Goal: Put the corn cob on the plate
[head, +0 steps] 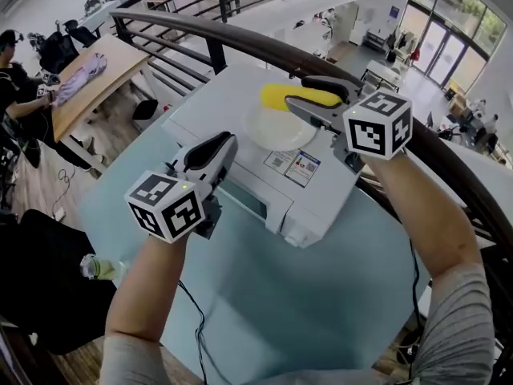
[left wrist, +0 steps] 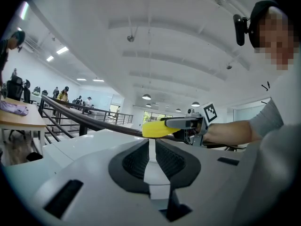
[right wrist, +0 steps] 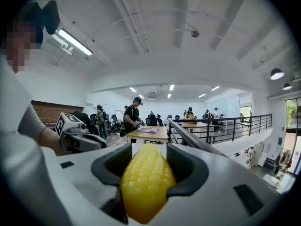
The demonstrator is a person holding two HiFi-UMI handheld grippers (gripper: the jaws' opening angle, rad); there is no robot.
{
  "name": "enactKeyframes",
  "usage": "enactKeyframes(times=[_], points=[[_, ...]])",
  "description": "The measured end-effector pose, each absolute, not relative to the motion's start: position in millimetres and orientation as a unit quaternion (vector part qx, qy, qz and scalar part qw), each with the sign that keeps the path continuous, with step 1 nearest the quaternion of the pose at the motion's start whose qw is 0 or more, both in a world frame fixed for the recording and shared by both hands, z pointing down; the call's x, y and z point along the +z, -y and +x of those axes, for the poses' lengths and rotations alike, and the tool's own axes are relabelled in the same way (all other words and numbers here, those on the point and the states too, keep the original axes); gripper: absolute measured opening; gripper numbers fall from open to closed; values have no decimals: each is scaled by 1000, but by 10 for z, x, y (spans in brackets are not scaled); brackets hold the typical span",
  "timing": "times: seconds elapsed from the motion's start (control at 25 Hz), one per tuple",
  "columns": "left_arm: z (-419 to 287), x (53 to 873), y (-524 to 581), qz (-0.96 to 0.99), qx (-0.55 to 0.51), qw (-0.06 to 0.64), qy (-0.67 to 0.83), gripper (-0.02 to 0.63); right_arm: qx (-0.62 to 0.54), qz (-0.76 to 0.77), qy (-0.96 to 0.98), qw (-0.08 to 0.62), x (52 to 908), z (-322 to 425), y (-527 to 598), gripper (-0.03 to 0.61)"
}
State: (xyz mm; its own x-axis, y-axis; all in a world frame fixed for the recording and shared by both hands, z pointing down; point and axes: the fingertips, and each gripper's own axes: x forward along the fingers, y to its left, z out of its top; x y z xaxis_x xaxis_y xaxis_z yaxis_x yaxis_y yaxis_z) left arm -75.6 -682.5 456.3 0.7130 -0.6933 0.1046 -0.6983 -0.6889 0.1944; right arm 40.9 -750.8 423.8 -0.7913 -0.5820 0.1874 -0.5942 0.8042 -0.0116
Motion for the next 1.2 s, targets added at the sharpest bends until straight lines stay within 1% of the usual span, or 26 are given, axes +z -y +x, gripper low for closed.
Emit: enactKeyframes(times=[0.36, 0.76, 1.2], points=[[-743, 4665, 6944, 918, 14, 113, 379, 58, 44, 313, 942, 114, 4425, 312, 7739, 237], [-733, 4675, 6943, 919, 13, 106, 379, 58, 46, 310, 942, 121, 4508, 234, 7784, 238], [-734, 4681, 6940, 920, 12, 103, 379, 58, 50, 303, 945, 114, 4550, 184, 7763, 241]])
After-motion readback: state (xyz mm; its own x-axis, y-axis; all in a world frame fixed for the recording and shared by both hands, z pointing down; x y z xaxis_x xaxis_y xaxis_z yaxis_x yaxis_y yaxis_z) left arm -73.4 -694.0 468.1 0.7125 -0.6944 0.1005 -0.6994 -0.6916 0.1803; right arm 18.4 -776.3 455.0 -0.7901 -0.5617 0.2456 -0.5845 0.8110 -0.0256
